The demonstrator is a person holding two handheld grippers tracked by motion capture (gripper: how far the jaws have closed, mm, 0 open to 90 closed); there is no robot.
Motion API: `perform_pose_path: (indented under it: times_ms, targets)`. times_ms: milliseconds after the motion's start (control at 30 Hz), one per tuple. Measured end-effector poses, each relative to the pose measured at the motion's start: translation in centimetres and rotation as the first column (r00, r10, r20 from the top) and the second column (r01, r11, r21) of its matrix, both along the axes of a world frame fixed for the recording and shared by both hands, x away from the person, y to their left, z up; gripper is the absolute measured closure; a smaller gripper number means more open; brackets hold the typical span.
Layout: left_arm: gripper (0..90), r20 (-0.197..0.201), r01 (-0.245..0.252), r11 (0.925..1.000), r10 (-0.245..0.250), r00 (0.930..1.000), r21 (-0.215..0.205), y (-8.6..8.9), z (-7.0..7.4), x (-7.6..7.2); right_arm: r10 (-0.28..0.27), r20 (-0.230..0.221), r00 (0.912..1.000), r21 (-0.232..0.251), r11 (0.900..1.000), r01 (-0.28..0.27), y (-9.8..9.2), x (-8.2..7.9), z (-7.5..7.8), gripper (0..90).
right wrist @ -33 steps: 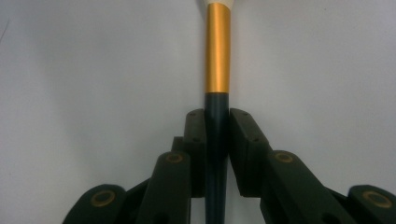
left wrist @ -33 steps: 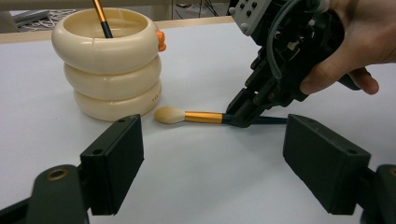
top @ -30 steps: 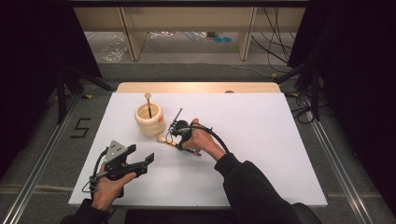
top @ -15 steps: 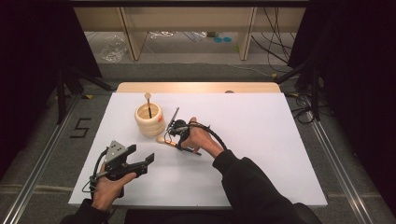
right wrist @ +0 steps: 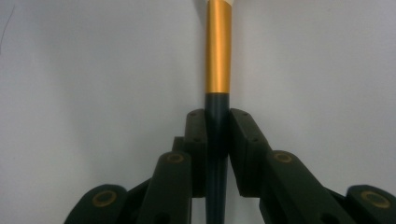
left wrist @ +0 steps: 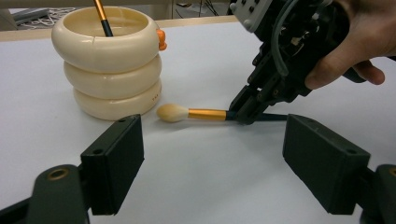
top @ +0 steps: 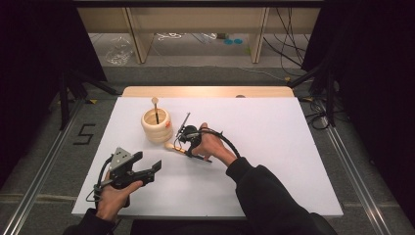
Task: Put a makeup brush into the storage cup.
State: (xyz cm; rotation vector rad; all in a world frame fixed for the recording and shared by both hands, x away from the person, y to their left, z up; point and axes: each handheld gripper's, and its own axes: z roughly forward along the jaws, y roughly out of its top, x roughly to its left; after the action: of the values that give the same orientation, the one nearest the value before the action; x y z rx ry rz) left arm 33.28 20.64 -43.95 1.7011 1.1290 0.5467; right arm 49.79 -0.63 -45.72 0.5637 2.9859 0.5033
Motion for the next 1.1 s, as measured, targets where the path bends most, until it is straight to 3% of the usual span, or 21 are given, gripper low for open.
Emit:
perform_pose_path:
  times_ms: [233, 267, 367, 500, 633, 767, 833, 867, 967, 1100]
  targets:
    - [20.2, -0.009, -0.003, 1.0000, 0.003, 1.0000, -0.009, 0.1, -0.1, 0.1, -0.009, 0.019, 0.9998, 0.062, 0.998, 0.008, -1.2, 0.0, 0.9, 78.2]
    - [20.2, -0.012, -0.005, 0.9999, 0.005, 0.9999, -0.015, 0.1, -0.1, 0.1, -0.027, 0.001, 0.9996, 0.090, 0.996, 0.027, -1.3, -0.2, 1.1, 78.2]
    - [20.2, -0.013, -0.010, 0.9998, 0.010, 0.9999, -0.020, 0.1, -0.1, 0.1, -0.035, 0.019, 0.9992, 0.135, 0.990, 0.032, -2.0, -0.4, 1.7, 78.2]
    - [20.2, -0.012, -0.008, 0.9998, 0.008, 0.9999, -0.018, 0.1, -0.1, 0.1, -0.045, 0.044, 0.9980, 0.220, 0.975, 0.035, -3.3, -0.6, 2.7, 78.2]
    - [20.2, -0.014, -0.013, 0.9997, 0.013, 0.9998, -0.020, 0.2, -0.1, 0.2, -0.050, 0.079, 0.9956, 0.302, 0.953, 0.024, -4.6, -0.9, 3.2, 78.2]
    - [20.2, -0.014, -0.032, 0.9989, 0.032, 0.9994, -0.034, 0.5, 0.0, 0.4, -0.086, 0.100, 0.9913, 0.383, 0.923, 0.041, -6.1, -1.4, 3.6, 78.2]
    - [20.2, -0.017, -0.038, 0.9982, 0.038, 0.9991, -0.046, 0.7, 0.0, 0.6, -0.096, 0.104, 0.9899, 0.429, 0.902, 0.043, -6.8, -1.9, 3.7, 78.2]
    - [20.2, -0.021, -0.039, 0.9978, 0.038, 0.9990, -0.053, 0.7, 0.0, 0.6, -0.097, 0.102, 0.9900, 0.438, 0.898, 0.043, -7.1, -2.1, 3.8, 78.2]
    - [20.0, -0.019, -0.034, 0.9971, 0.033, 0.9993, -0.069, 0.6, 0.1, 0.9, -0.106, 0.113, 0.9879, 0.495, 0.868, 0.036, -7.6, -2.8, 4.0, 78.2]
    - [19.8, -0.024, -0.013, 0.9953, 0.011, 0.9996, -0.096, 0.1, 0.3, 1.2, -0.099, 0.132, 0.9863, 0.541, 0.841, 0.012, -8.0, -4.0, 4.6, 78.2]
